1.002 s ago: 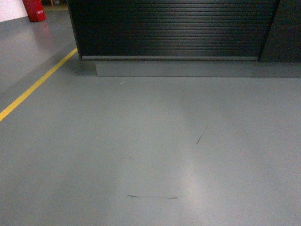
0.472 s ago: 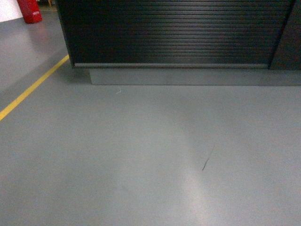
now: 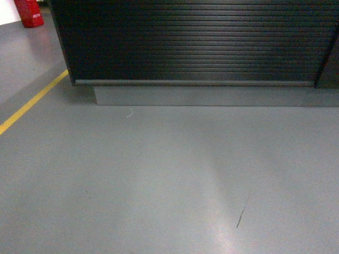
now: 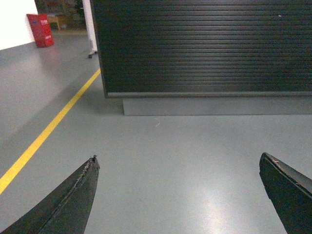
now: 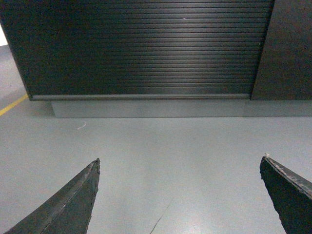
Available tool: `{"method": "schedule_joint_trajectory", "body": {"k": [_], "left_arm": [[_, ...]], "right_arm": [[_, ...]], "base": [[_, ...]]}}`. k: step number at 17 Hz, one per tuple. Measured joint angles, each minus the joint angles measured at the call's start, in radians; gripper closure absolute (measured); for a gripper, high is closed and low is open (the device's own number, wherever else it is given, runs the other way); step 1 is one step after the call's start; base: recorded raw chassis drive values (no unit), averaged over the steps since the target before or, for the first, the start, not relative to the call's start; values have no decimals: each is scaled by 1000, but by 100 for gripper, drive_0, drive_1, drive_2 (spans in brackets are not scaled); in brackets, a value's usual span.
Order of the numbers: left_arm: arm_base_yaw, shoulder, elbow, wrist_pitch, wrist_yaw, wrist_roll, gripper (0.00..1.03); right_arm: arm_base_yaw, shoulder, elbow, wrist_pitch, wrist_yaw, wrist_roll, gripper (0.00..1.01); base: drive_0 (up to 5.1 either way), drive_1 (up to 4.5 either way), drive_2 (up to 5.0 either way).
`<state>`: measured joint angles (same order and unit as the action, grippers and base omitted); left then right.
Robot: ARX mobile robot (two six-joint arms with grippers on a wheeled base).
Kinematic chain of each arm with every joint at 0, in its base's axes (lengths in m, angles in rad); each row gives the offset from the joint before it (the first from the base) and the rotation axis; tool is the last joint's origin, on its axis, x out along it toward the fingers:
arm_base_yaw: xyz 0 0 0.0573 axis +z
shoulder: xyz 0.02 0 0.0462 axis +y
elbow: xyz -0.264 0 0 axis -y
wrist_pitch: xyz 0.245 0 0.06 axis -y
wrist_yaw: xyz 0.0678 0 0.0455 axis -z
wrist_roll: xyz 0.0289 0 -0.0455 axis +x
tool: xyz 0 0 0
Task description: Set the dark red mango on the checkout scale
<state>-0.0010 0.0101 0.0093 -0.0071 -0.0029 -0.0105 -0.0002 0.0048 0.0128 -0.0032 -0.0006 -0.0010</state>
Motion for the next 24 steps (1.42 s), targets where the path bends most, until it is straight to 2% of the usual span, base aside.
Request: {"method": "schedule_joint_trajectory", "body": {"k": [16,24], "left_arm": [[0,0,0,3,1,0,5],[0,0,0,4,2,0,5]], "right_arm": [[0,0,0,-3,1,0,3],[0,0,0,0,1,0,3]], "base": [[3,436,-431],[4,293,-285]]}}
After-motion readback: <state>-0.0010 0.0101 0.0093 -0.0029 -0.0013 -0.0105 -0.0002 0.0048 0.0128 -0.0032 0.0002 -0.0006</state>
